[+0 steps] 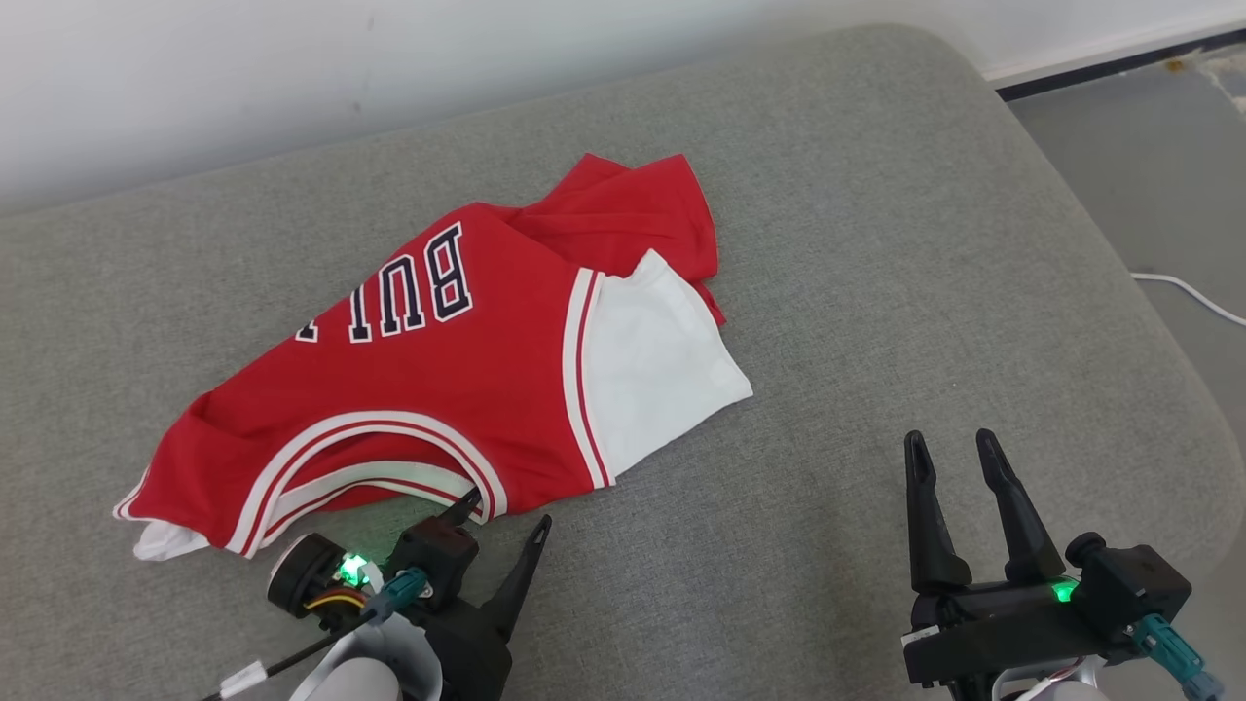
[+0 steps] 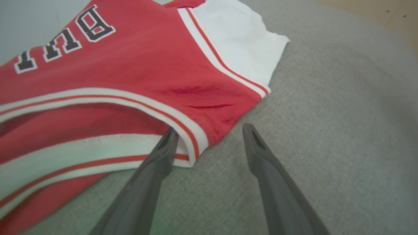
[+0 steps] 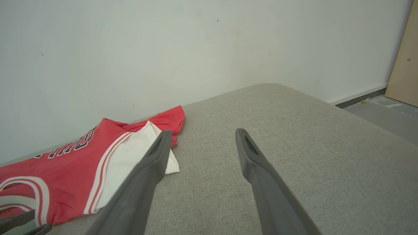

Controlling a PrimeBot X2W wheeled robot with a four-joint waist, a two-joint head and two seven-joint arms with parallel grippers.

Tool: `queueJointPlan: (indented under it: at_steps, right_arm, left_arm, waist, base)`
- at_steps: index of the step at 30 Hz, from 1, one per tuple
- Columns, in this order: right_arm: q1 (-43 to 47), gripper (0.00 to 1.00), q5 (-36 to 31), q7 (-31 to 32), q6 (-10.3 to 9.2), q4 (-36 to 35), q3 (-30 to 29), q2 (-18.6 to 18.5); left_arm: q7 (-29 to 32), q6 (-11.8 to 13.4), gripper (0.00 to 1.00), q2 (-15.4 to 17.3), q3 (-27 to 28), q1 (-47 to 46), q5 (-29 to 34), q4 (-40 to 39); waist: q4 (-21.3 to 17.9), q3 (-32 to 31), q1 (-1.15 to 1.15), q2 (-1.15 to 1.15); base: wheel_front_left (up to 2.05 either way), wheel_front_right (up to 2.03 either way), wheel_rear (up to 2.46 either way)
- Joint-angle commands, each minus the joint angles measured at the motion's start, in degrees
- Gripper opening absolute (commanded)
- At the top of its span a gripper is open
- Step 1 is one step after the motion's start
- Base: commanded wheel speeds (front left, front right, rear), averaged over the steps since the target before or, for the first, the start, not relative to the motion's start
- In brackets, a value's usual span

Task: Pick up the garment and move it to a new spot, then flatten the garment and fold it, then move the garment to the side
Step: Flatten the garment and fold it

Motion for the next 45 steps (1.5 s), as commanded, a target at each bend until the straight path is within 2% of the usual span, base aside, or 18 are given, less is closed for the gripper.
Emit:
queueJointPlan:
  at_steps: [1, 3, 4, 5, 6, 11, 17, 19, 29, 38, 45]
  right_arm:
    - [-0.4, 1.0, 0.4, 0.0, -0.13, 0.0, 0.0, 0.2]
    - [-0.5, 1.0, 0.5, 0.0, -0.13, 0.1, 0.0, 0.2]
    - [-0.5, 1.0, 0.5, 0.0, -0.13, 0.1, -0.1, 0.2]
    - [-0.5, 1.0, 0.6, 0.0, -0.13, 0.1, -0.3, 0.2]
    - [-0.5, 1.0, 0.6, 0.0, -0.13, 0.0, -0.5, 0.2]
    - [0.8, 1.0, 0.8, 0.0, -0.13, 0.1, -1.2, 0.2]
    - [2.0, 1.0, -0.1, 0.0, -0.13, 0.2, -2.9, 0.2]
    - [2.3, 1.0, -0.4, 0.0, -0.13, 0.2, -3.8, 0.2]
    - [2.5, 1.0, -1.1, 0.0, -0.13, 0.8, -5.4, -0.1]
    - [3.9, 1.0, -1.5, 0.0, -0.13, 1.9, -5.9, -0.8]
    - [4.9, 1.0, -1.5, 0.0, -0.13, 2.8, -5.7, -1.3]
  left_arm:
    - [0.2, 0.1, 1.0, 0.3, -0.2, -0.9, 0.0, 0.1]
    - [1.1, 0.1, 1.0, 0.8, -1.8, -1.6, -0.1, 0.3]
    - [1.4, 0.1, 0.47, 0.9, -2.2, -2.0, -0.3, 0.3]
    - [1.6, 0.1, 0.08, 1.0, -2.5, -2.4, -0.5, 0.5]
    - [1.7, 0.1, 0.0, 1.0, -2.7, -2.5, -0.7, 0.5]
    - [0.6, 0.1, 0.0, 0.8, -3.1, -3.4, -2.3, 0.3]
    - [-0.3, 0.4, 0.0, 1.8, -2.2, -2.2, -4.0, -3.5]
    - [0.1, 0.5, 0.0, 2.7, -2.0, -1.4, -4.4, -5.7]
    - [2.5, 4.3, 0.0, 9.5, 1.8, 6.9, -7.2, -16.2]
    - [1.2, 7.1, 0.0, 14.7, 5.9, 14.8, -10.4, -17.0]
    - [-1.1, 7.9, 0.0, 15.1, 7.6, 16.7, -12.0, -14.4]
  waist:
    - [-0.3, 0.3, -0.01, -0.01]
    - [-0.4, 0.3, -0.01, -0.01]
    - [-0.4, 0.3, -0.01, -0.01]
    - [-0.3, 0.3, -0.01, -0.01]
    - [-0.2, 0.2, -0.01, -0.01]
    - [1.8, -1.0, -0.01, -0.01]
    - [6.9, -2.9, -0.01, -0.01]
    - [9.2, -3.4, -0.01, -0.01]
    - [17.1, -5.3, -0.01, -0.01]
    - [19.9, -6.9, -0.01, -0.01]
    - [20.2, -8.5, -0.01, -0.01]
  base:
    - [0.0, 0.0, 0.0]
    - [0.0, 0.0, 0.0]
    - [0.0, 0.0, 0.0]
    - [0.0, 0.0, 0.0]
    - [0.0, 0.0, 0.0]
    - [0.0, 0.0, 0.0]
    - [0.0, 0.0, 0.0]
    - [0.0, 0.0, 0.0]
    - [0.0, 0.0, 0.0]
    - [0.0, 0.0, 0.0]
    - [0.0, 0.0, 0.0]
